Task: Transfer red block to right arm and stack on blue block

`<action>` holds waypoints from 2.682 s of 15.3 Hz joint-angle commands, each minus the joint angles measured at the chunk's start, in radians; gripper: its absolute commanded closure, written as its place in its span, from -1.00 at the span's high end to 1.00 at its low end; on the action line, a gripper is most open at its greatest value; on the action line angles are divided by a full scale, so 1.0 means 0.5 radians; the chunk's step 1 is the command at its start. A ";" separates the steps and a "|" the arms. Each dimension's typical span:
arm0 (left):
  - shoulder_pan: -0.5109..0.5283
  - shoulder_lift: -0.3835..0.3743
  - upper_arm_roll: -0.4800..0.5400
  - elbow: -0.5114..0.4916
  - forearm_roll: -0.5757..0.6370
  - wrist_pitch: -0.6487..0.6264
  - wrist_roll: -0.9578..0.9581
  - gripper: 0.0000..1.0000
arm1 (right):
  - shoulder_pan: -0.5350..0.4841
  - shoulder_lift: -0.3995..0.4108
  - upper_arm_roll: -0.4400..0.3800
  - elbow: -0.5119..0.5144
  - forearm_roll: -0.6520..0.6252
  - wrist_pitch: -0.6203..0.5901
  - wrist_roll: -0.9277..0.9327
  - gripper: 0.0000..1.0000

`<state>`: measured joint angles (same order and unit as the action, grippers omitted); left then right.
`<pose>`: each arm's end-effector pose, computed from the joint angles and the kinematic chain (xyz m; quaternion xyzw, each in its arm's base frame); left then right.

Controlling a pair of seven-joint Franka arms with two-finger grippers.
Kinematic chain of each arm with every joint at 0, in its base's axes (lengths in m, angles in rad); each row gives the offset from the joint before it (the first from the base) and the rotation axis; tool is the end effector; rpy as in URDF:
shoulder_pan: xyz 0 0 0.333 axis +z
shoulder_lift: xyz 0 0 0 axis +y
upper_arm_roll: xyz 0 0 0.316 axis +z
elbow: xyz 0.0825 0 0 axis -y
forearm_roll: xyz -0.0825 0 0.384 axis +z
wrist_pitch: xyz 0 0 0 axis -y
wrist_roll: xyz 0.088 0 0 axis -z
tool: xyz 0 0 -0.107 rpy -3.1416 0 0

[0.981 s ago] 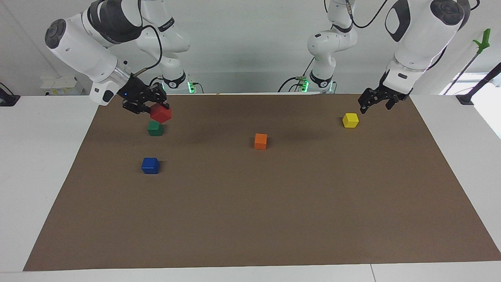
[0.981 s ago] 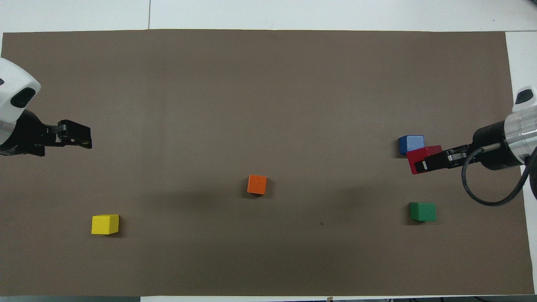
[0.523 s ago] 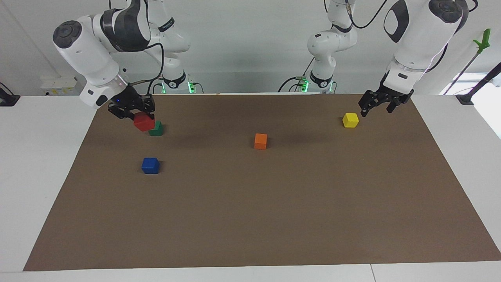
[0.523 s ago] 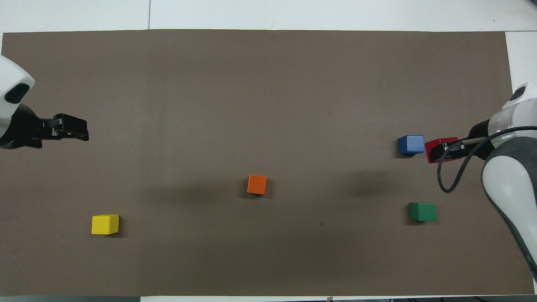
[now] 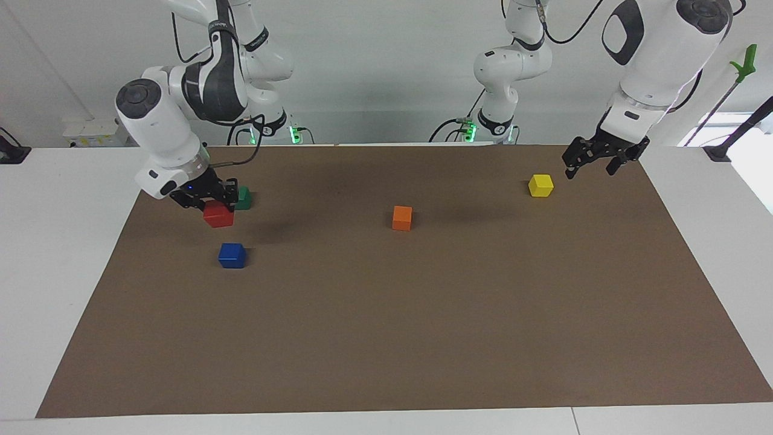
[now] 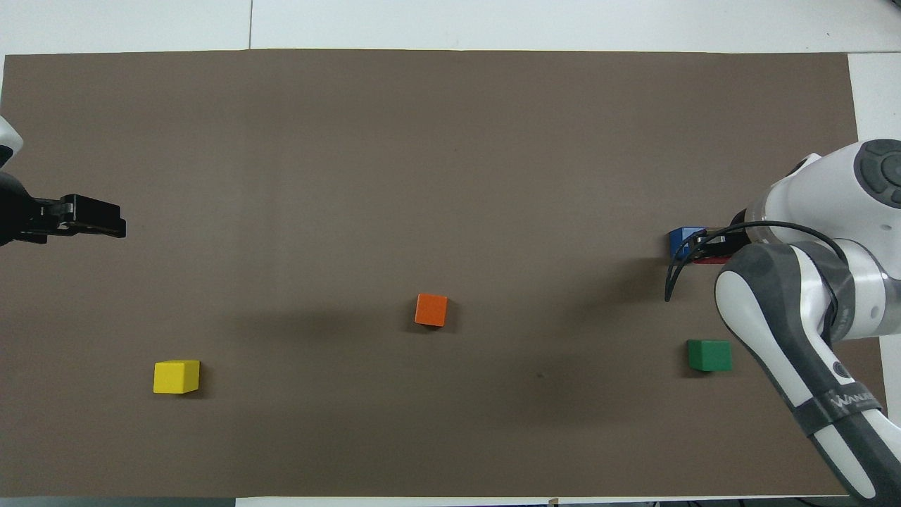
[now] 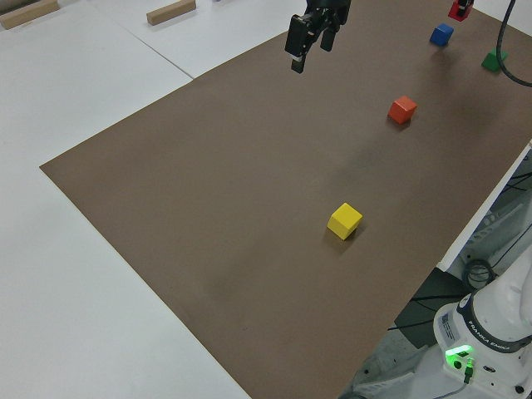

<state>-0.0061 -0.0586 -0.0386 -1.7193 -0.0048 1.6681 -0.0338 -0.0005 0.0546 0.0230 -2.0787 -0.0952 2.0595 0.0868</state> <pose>0.5419 -0.0253 0.5946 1.0000 -0.0052 0.0036 0.0014 0.5484 0.0072 0.3960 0.9985 -0.0082 -0.0346 0.0425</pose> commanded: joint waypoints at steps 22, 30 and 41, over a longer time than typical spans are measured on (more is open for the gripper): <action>-0.071 0.074 -0.070 0.198 0.092 -0.087 0.025 1.00 | -0.014 0.063 0.006 -0.242 -0.132 0.523 0.320 0.94; -0.037 0.047 -0.058 0.205 0.086 -0.115 0.019 1.00 | -0.014 0.053 0.006 -0.190 -0.132 0.392 0.290 1.00; -0.031 0.019 -0.052 0.153 0.086 -0.121 0.006 1.00 | -0.039 -0.143 -0.015 0.539 0.153 -0.498 -0.358 1.00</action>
<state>-0.0215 -0.0435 -0.0683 -1.6434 0.0147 1.6290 -0.0307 -0.0076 -0.0266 0.0134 -1.8924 -0.0719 1.8958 -0.0564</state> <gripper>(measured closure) 0.000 0.000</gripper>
